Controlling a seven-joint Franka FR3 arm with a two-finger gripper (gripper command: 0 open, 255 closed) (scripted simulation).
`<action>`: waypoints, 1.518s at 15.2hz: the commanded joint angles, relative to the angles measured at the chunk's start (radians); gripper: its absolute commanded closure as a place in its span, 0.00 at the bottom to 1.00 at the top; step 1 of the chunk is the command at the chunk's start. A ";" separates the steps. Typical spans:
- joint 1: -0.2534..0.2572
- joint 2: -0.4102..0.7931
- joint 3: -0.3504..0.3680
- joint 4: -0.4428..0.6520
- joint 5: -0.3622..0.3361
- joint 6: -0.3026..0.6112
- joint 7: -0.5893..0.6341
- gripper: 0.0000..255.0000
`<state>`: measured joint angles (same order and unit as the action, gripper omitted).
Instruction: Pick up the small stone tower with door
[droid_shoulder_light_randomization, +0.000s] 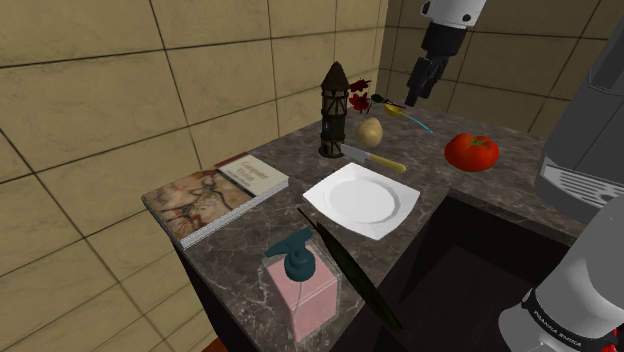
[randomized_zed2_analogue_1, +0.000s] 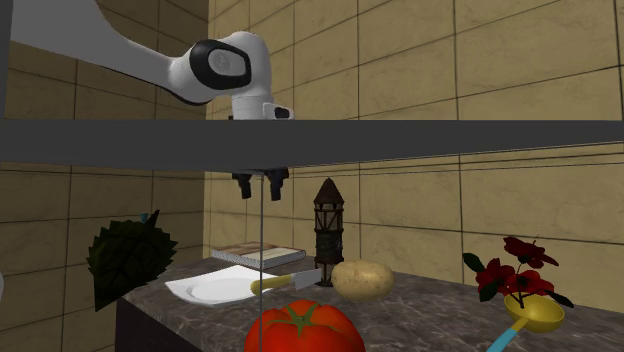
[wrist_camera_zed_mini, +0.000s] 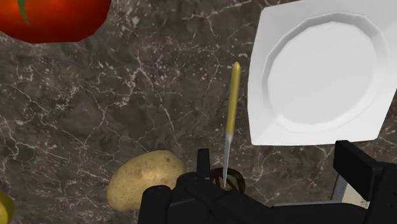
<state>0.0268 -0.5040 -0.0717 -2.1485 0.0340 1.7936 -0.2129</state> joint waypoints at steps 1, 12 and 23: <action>0.008 0.049 -0.005 0.035 0.006 0.053 -0.021 0.00; 0.046 0.332 -0.030 0.335 0.069 0.239 -0.147 0.00; 0.057 0.521 -0.033 0.560 0.135 0.336 -0.237 0.00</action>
<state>0.0830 0.0164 -0.1050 -1.5774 0.1673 2.1156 -0.4476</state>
